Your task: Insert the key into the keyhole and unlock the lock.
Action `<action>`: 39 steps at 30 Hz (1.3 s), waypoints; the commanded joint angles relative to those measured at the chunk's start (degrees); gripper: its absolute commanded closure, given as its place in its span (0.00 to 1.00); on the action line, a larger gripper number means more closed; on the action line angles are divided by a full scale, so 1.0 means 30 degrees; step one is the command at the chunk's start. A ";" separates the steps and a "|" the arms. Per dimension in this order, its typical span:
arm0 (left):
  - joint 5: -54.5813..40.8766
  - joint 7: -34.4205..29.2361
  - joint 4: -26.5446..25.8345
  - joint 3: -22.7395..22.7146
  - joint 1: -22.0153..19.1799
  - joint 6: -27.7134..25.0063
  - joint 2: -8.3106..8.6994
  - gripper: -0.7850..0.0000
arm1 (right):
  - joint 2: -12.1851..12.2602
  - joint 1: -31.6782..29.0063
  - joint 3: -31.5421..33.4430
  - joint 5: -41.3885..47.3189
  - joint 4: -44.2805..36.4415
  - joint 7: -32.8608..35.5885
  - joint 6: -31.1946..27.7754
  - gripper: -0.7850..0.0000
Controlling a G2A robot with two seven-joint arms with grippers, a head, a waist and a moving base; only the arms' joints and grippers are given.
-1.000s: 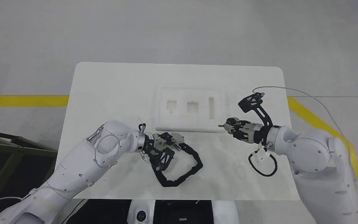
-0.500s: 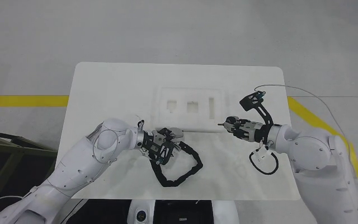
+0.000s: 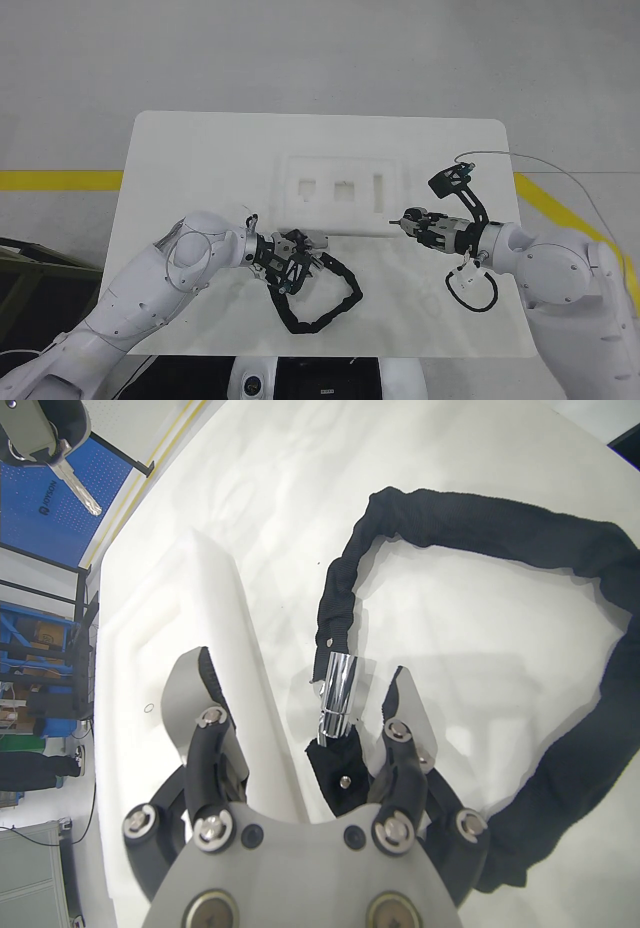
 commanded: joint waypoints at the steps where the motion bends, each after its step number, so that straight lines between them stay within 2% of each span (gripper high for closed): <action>1: 0.0000 0.0000 0.0000 0.0000 0.0000 0.0000 0.0000 0.28 | 0.0000 0.0000 0.0000 0.0000 0.0000 0.0000 0.0000 1.00; 5: 0.0113 -0.0870 -0.0304 0.0010 0.0278 0.0208 0.0006 0.33 | 0.0000 0.0000 0.0000 0.0000 0.0000 0.0000 0.0000 1.00; 11: 0.0730 -0.1540 -0.0904 0.0270 0.0408 0.0058 0.0026 0.26 | 0.0002 -0.0197 -0.0085 -0.0052 0.0032 -0.0465 -0.0082 1.00; 23: 0.2068 -0.1790 -0.2130 0.0485 0.0658 -0.0378 0.0251 0.27 | 0.0173 -0.0258 -0.0113 0.0661 0.0440 -0.0744 -0.0497 1.00; 32: 0.2100 -0.2100 -0.1991 0.0678 0.0511 -0.0723 0.0223 0.31 | 0.0290 -0.0229 -0.0261 0.1021 0.0706 -0.0919 -0.0608 1.00; 39: 0.1814 -0.2682 -0.1653 0.1066 0.0061 -0.1088 -0.0005 0.39 | 0.0373 -0.0215 -0.0417 0.1256 0.0875 -0.1075 -0.0656 1.00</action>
